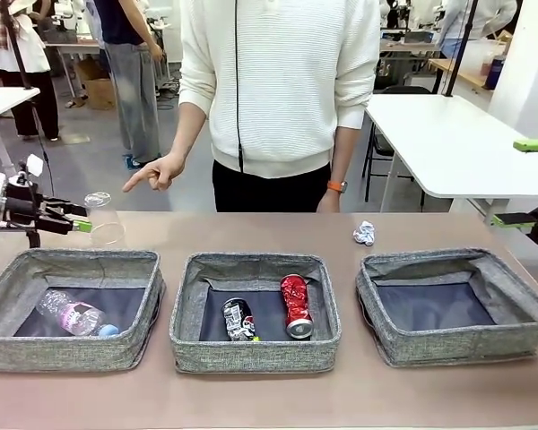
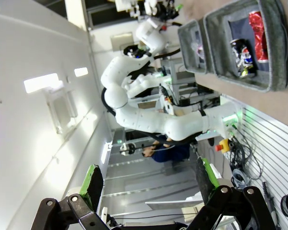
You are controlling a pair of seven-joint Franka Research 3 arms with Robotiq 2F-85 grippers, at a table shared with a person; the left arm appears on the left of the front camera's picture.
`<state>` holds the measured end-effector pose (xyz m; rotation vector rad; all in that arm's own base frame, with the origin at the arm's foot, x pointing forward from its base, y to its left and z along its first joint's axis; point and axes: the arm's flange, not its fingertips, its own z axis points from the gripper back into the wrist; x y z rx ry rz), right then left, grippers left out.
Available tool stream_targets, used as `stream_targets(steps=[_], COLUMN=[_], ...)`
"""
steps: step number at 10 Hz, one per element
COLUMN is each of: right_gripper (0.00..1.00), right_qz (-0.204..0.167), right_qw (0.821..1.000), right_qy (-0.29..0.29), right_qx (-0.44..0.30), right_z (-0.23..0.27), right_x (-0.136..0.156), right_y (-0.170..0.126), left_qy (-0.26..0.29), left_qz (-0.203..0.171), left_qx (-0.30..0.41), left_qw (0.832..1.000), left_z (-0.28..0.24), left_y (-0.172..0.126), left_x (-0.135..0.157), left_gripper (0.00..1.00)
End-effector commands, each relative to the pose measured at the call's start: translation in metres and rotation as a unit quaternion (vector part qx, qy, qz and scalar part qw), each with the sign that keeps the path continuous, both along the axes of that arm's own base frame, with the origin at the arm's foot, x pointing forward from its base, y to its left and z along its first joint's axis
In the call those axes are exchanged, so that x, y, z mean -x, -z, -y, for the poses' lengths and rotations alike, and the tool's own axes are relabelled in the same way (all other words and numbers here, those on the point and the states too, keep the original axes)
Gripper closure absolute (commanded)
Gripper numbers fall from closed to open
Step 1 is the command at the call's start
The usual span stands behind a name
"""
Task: Sort the waste into the appropriate baskets.
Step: Pick up the waste item pointed out by the person.
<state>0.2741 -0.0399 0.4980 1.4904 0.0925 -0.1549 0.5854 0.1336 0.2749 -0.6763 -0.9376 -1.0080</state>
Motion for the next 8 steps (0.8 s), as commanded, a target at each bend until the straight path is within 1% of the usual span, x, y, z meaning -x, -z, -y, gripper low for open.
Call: stream_targets(steps=[1,2,3,5,6,8], right_gripper=[0.00,0.00,0.00,0.00,0.00,0.00], right_qz=[0.002,0.002,0.002,0.002,0.002,0.002], right_qw=[1.000,1.000,1.000,1.000,1.000,1.000], right_qy=[0.003,0.003,0.003,0.003,0.003,0.003], right_qx=[-0.008,-0.008,-0.008,-0.008,-0.008,-0.008], right_z=[0.000,0.000,0.000,0.000,0.000,0.000], right_x=[-0.001,-0.001,-0.001,-0.001,-0.001,-0.001], right_y=[-0.005,-0.005,-0.005,-0.005,-0.005,-0.005], left_qy=[-0.002,-0.001,-0.006,-0.045,-0.055,-0.068], left_qz=[0.000,-0.010,-0.012,0.015,0.026,0.025], left_qx=[0.013,0.022,0.026,0.071,0.076,0.091], left_qw=[1.000,1.000,1.000,0.996,0.995,0.993], left_z=[0.018,0.028,0.033,0.035,0.038,0.046], left_y=[0.004,0.011,0.016,0.016,0.017,0.022], left_x=[-0.010,-0.014,-0.016,-0.023,-0.025,-0.028], left_gripper=[0.00,0.00,0.00,0.00,0.00,0.00])
